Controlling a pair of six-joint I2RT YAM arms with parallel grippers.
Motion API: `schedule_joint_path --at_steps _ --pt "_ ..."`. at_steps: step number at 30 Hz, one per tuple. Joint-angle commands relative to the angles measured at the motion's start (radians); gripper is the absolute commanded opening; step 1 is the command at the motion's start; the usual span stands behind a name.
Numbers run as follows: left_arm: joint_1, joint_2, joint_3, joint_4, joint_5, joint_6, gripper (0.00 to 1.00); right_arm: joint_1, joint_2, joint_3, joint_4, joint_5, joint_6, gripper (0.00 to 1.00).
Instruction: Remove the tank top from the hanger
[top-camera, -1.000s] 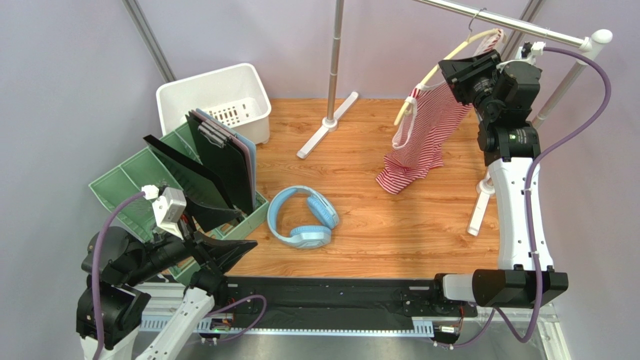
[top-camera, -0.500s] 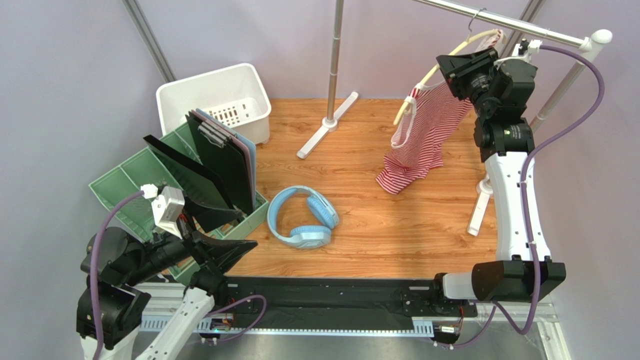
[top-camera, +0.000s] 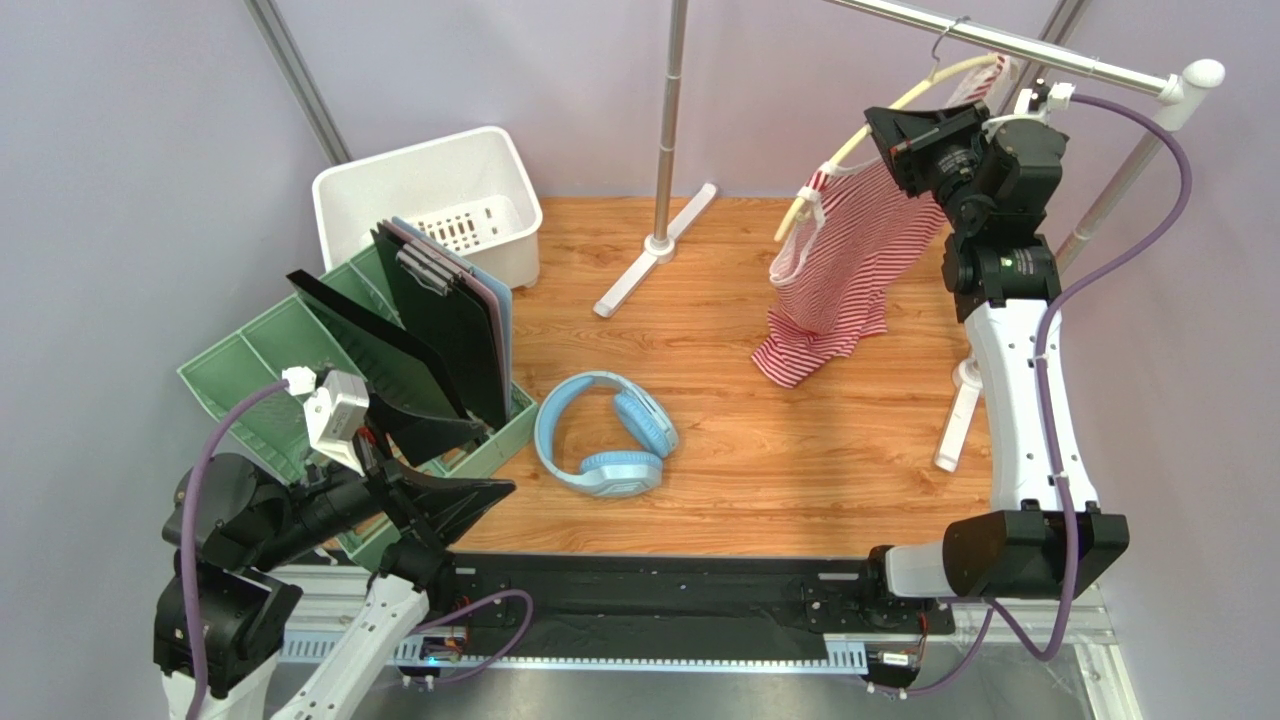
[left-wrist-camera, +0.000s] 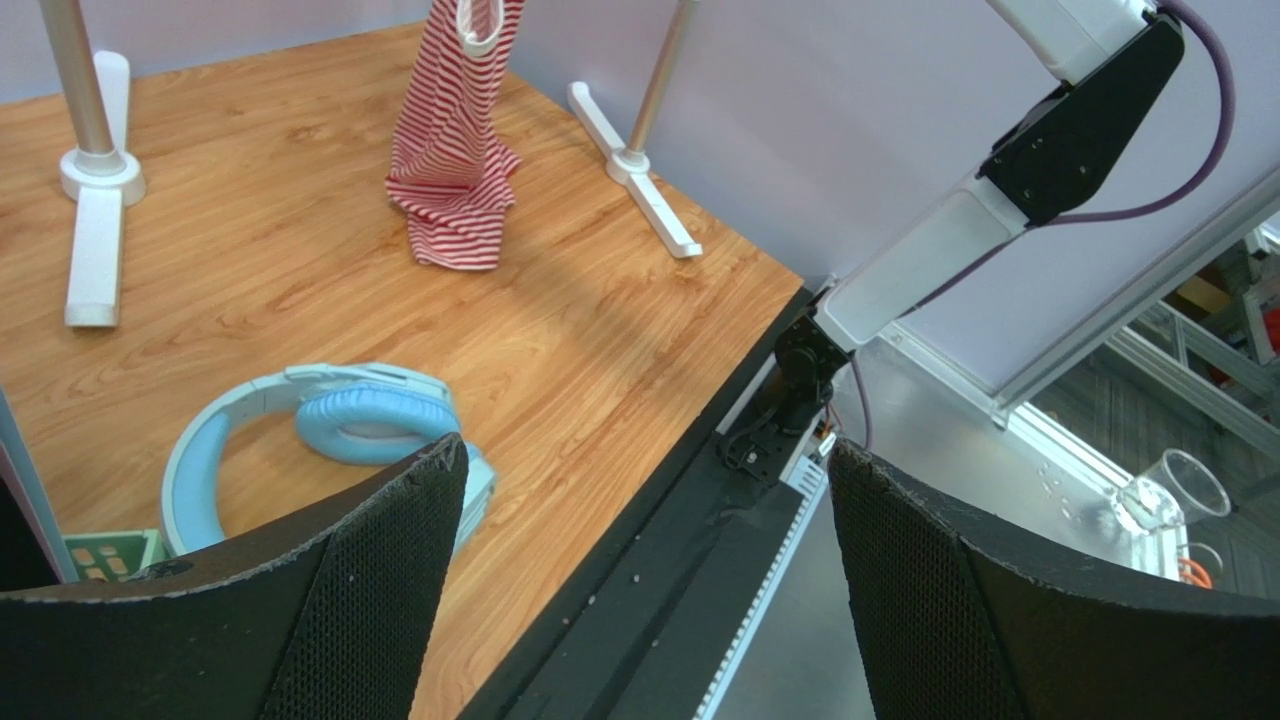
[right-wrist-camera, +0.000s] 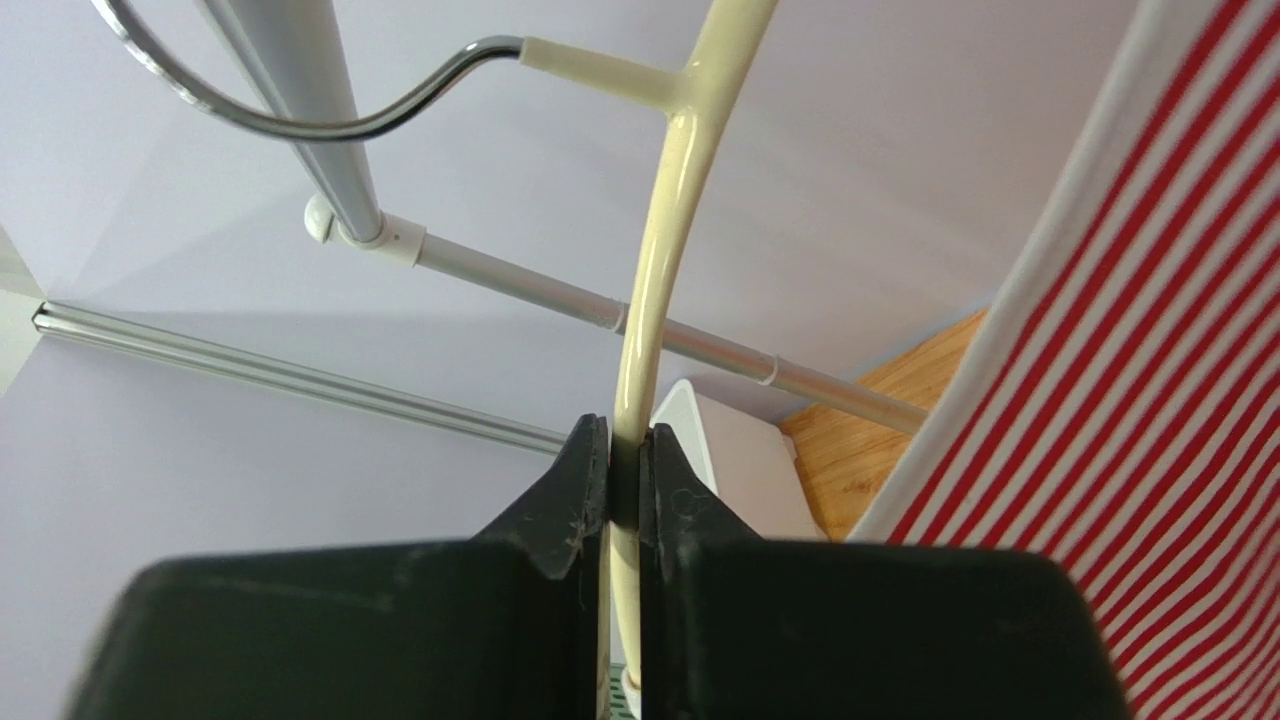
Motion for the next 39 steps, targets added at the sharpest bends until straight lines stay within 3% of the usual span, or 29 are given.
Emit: schedule_joint_path --at_steps 1,7,14,20,27,33,39 --pt "-0.003 0.019 -0.013 0.028 0.000 -0.019 0.93 -0.004 -0.029 0.009 0.100 -0.025 0.038 0.00" --pt "-0.003 0.065 -0.031 0.045 0.019 -0.040 0.91 -0.004 -0.050 0.020 0.116 -0.039 0.075 0.00" --pt "-0.003 0.177 -0.056 0.194 0.141 -0.118 0.84 -0.004 -0.076 0.034 0.134 -0.076 0.090 0.00" --pt "-0.038 0.220 -0.068 0.329 0.138 -0.171 0.82 -0.004 -0.079 0.057 0.128 -0.117 0.095 0.00" --pt "-0.217 0.321 -0.041 0.387 0.012 -0.142 0.81 -0.004 -0.122 -0.008 0.108 -0.174 0.087 0.00" --pt "-0.418 0.432 -0.007 0.390 -0.237 -0.013 0.77 -0.002 -0.214 -0.106 0.051 -0.246 0.043 0.00" --pt "-0.555 0.525 -0.048 0.566 -0.394 0.087 0.72 -0.004 -0.334 -0.181 -0.033 -0.332 -0.003 0.00"
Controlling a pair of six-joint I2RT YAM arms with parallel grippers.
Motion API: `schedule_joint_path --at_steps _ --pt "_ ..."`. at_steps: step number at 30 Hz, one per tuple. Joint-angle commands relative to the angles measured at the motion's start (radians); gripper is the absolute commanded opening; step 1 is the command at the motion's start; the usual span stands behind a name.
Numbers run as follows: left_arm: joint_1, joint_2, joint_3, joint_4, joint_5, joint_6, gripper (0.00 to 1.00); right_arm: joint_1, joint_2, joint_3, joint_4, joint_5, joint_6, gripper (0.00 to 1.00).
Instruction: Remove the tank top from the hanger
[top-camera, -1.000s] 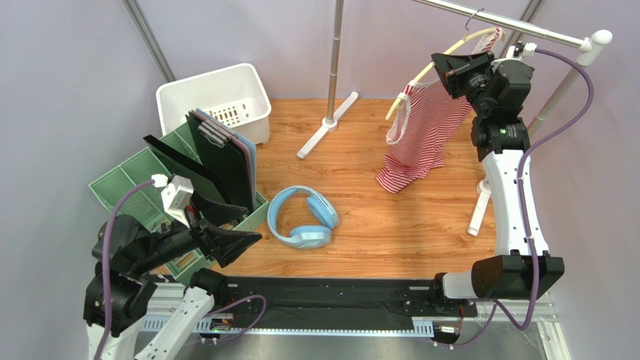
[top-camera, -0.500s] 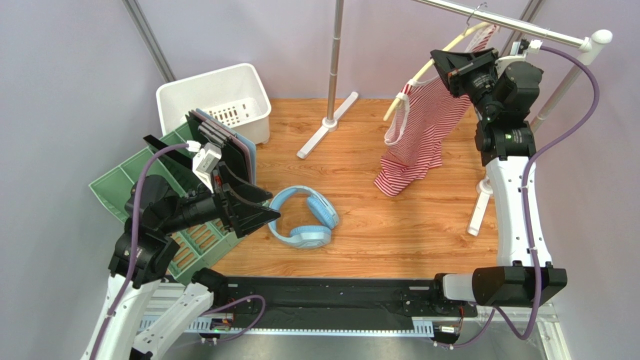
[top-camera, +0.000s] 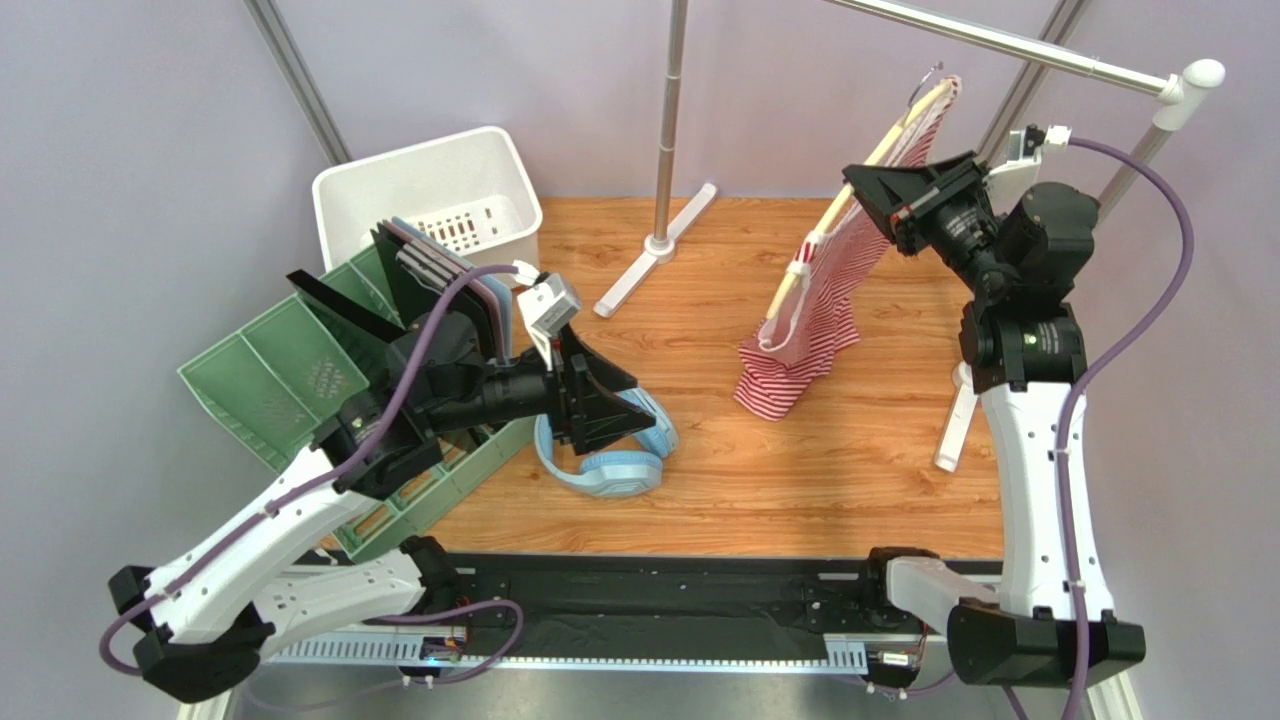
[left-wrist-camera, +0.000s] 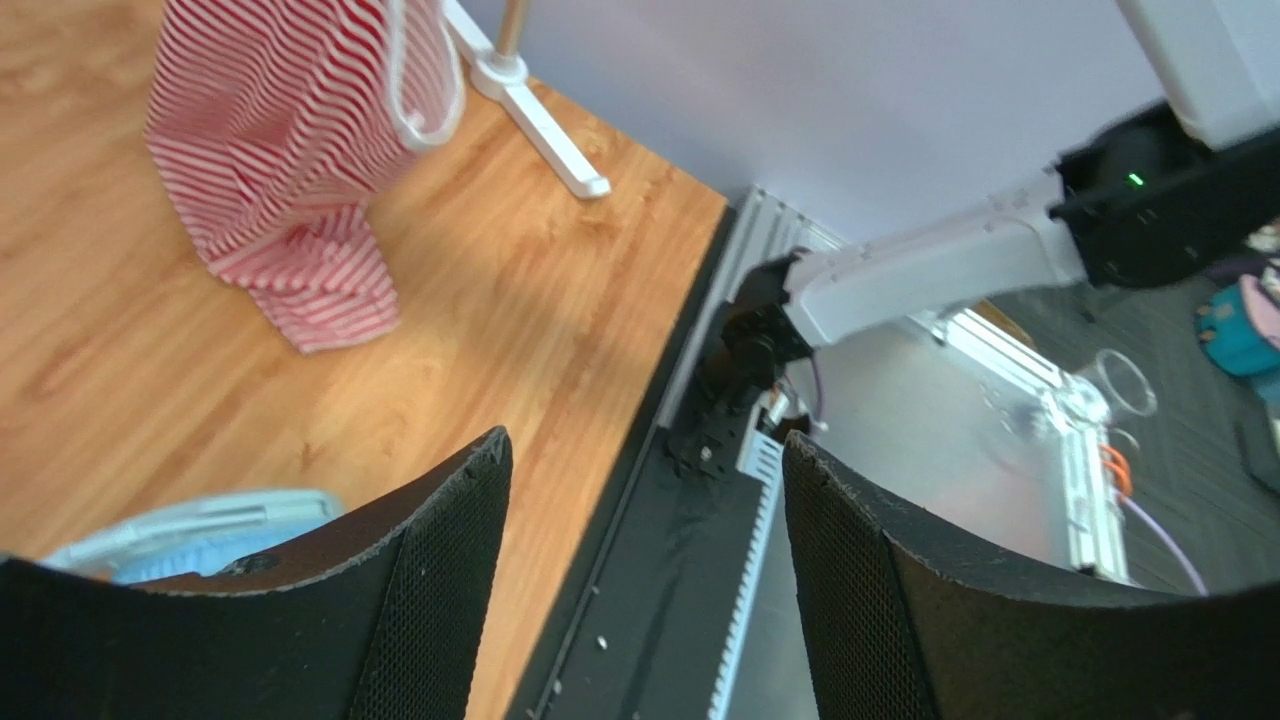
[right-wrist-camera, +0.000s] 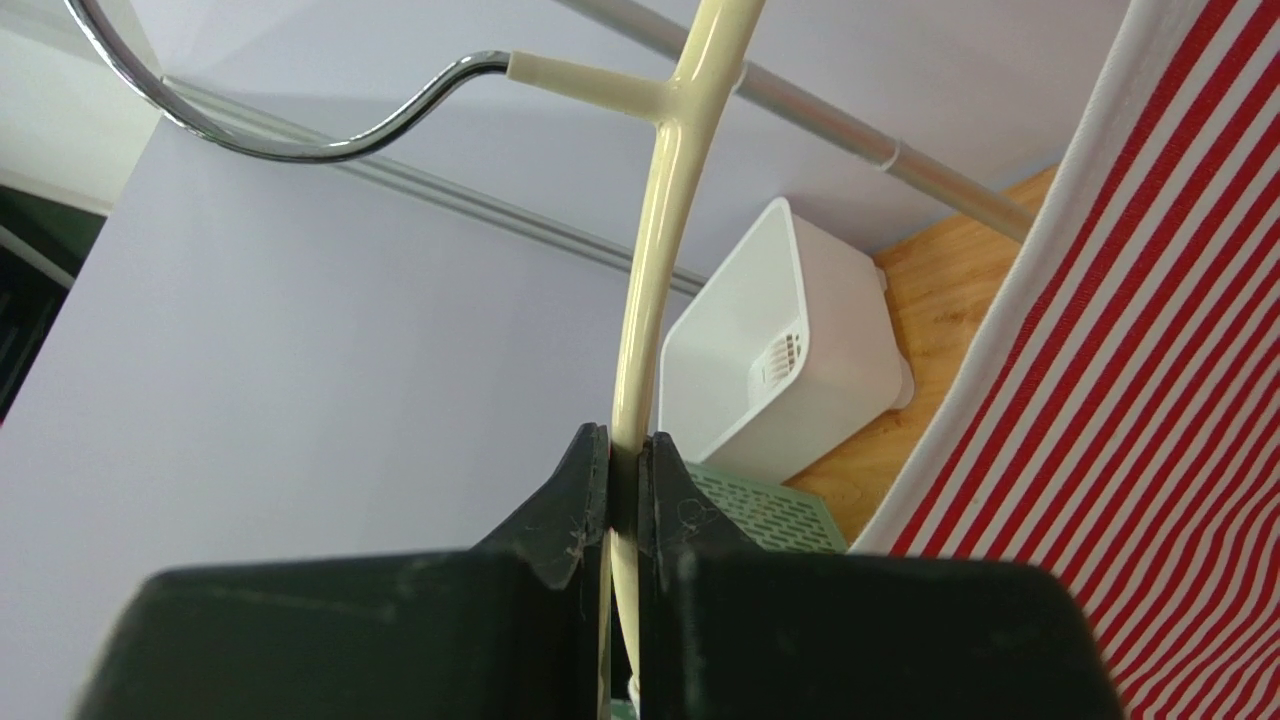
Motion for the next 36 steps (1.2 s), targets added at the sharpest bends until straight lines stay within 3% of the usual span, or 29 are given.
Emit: schedule_joint_path --at_steps 1,13,24,36 --pt "-0.051 0.047 -0.004 0.192 -0.159 0.107 0.71 -0.004 -0.108 -0.030 0.003 -0.110 -0.049 0.00" --pt "-0.131 0.248 0.027 0.469 -0.070 0.239 0.70 -0.004 -0.194 -0.104 0.040 -0.234 0.031 0.00" --pt "-0.131 0.435 0.128 0.453 -0.073 0.298 0.67 -0.004 -0.230 -0.138 0.100 -0.253 0.083 0.00" --pt "-0.130 0.495 0.154 0.511 -0.042 0.255 0.64 -0.004 -0.259 -0.144 0.100 -0.254 0.095 0.00"
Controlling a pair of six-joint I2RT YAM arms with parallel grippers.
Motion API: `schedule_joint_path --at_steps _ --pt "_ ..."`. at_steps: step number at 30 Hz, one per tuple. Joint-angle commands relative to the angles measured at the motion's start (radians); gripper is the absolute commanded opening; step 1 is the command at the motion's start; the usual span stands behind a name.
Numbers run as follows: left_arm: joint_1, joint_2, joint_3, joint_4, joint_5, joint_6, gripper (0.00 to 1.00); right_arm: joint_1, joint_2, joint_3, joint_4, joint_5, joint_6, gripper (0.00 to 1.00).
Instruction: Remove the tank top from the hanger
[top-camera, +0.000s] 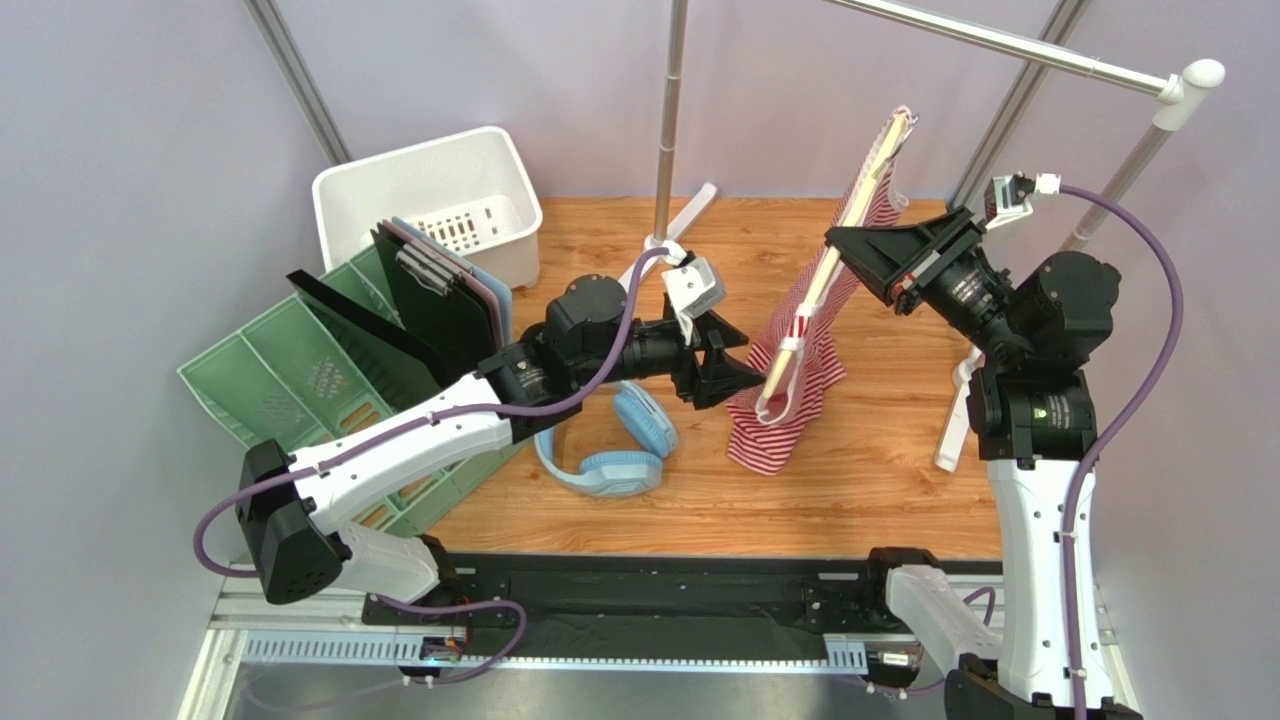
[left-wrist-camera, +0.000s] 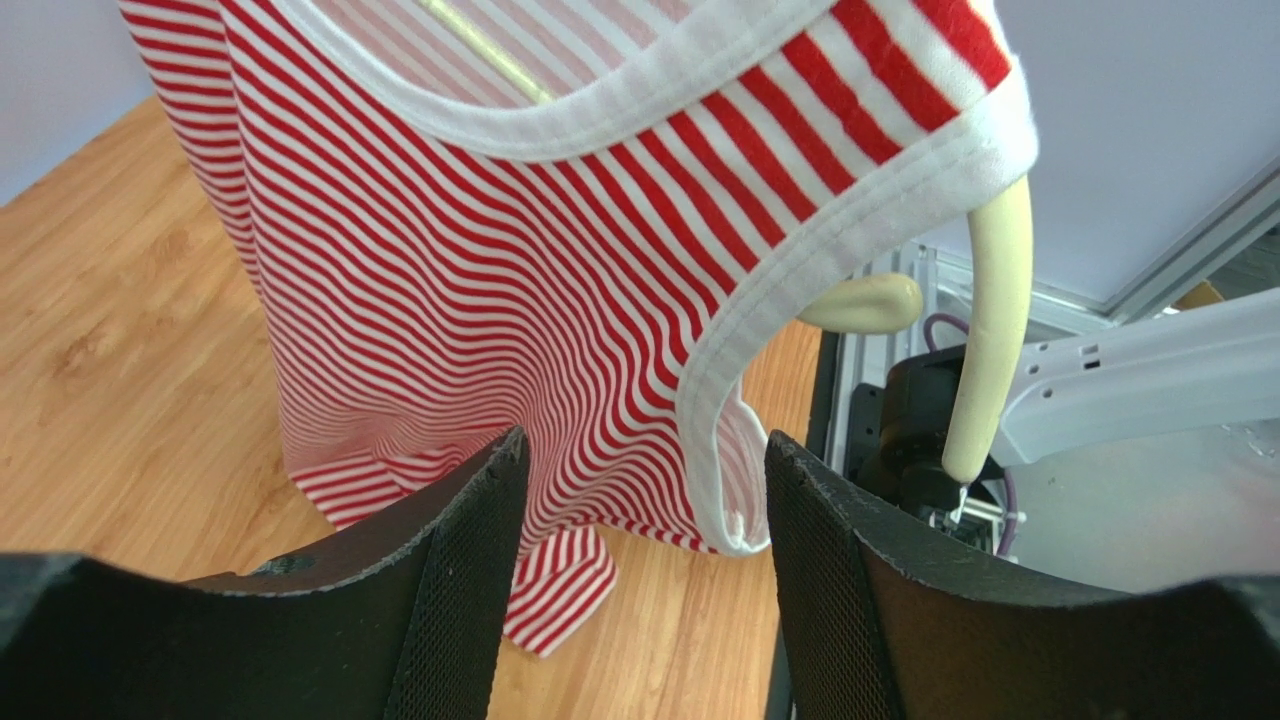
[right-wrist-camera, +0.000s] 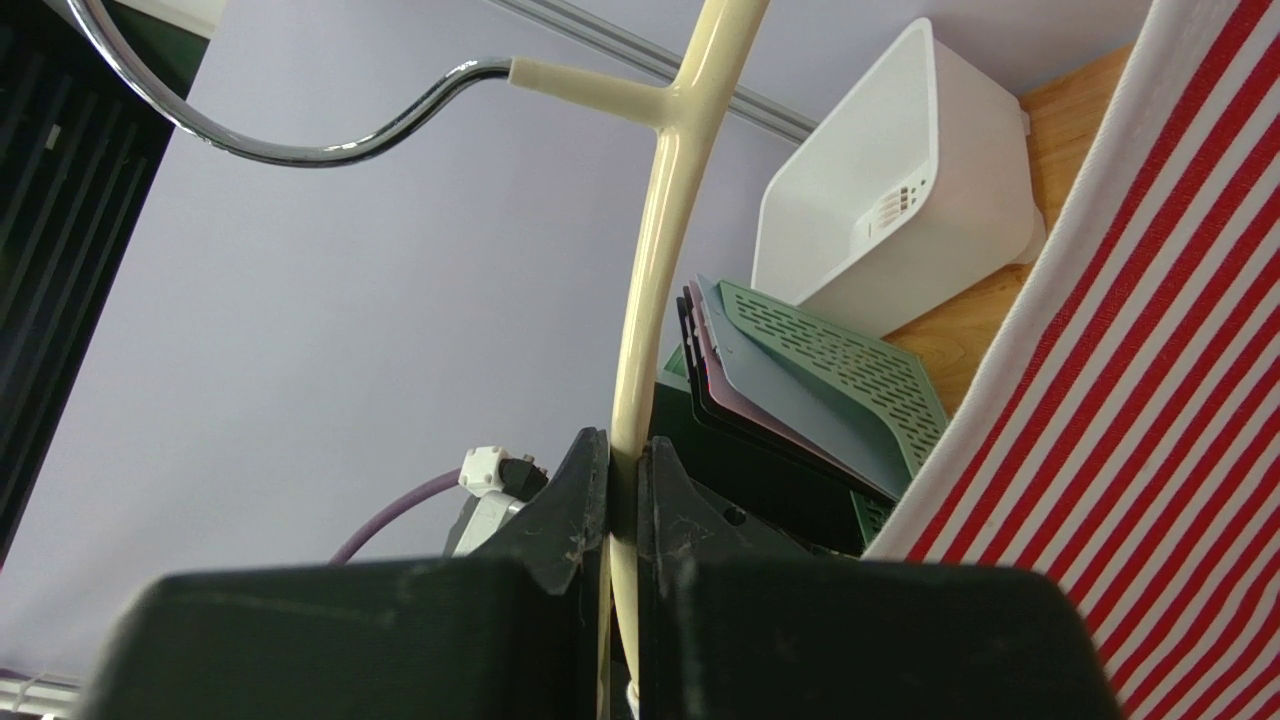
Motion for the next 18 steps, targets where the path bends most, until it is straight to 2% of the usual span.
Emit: schedule_joint_path --at_steps 1,12,15,18 --pt "-0.001 0.017 0.058 0.082 0.043 -0.007 0.64 -0.004 -0.025 0.016 0.099 -0.018 0.016 0.00" --pt "-0.002 0.059 0.063 0.139 0.096 -0.079 0.66 -0.004 -0.038 0.007 0.097 -0.015 0.019 0.00" --pt "-0.001 0.068 0.087 0.113 0.047 -0.082 0.55 -0.004 -0.048 0.001 0.097 -0.023 0.022 0.00" --pt "-0.002 0.089 0.130 0.061 0.042 -0.093 0.54 -0.004 -0.070 -0.013 0.094 -0.018 0.022 0.00"
